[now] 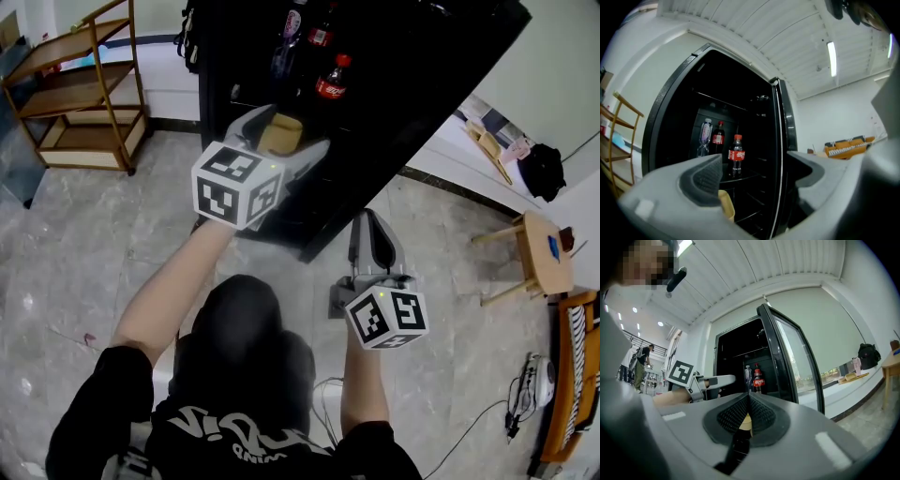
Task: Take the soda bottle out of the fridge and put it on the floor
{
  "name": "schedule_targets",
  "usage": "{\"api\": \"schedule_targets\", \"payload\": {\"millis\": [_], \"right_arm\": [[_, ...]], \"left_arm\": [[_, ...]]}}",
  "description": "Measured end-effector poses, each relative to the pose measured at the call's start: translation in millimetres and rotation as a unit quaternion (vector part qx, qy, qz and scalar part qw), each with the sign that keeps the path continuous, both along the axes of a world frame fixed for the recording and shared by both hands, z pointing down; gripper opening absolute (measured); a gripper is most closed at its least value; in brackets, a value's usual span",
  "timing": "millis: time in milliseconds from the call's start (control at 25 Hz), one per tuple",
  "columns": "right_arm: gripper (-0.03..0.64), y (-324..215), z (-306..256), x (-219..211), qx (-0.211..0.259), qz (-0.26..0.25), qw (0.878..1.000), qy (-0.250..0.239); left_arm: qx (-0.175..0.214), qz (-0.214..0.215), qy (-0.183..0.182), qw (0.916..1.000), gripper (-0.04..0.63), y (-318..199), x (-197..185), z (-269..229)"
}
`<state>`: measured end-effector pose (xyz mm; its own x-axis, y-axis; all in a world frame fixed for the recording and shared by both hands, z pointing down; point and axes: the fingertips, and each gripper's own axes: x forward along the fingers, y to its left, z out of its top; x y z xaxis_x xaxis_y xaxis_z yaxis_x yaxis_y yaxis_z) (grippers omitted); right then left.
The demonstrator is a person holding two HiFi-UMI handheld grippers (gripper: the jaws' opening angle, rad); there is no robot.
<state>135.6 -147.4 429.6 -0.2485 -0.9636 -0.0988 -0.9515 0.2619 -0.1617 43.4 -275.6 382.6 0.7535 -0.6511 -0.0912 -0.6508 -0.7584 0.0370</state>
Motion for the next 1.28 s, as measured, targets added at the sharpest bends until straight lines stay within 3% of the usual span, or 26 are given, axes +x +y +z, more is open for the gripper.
{"api": "schedule_targets", "payload": {"millis": [680, 1080, 1280], "right_arm": [[-0.003, -8, 17, 0, -0.016, -0.016, 1.000, 0.007], [-0.003, -13, 27, 9, -0.032, -0.005, 0.999, 0.005], [-0.003, -19, 33, 16, -0.037, -0.003, 0.999, 0.000]], "left_arm": [[0.010, -0.029, -0.025, 0.9992, 0.426, -100, 44, -28], [-0.015, -0.030, -0.080, 0.9962, 0.422, -162, 84, -4], [-0.027, -0.035, -0.089, 0.9951, 0.403, -178, 89, 10]]}}
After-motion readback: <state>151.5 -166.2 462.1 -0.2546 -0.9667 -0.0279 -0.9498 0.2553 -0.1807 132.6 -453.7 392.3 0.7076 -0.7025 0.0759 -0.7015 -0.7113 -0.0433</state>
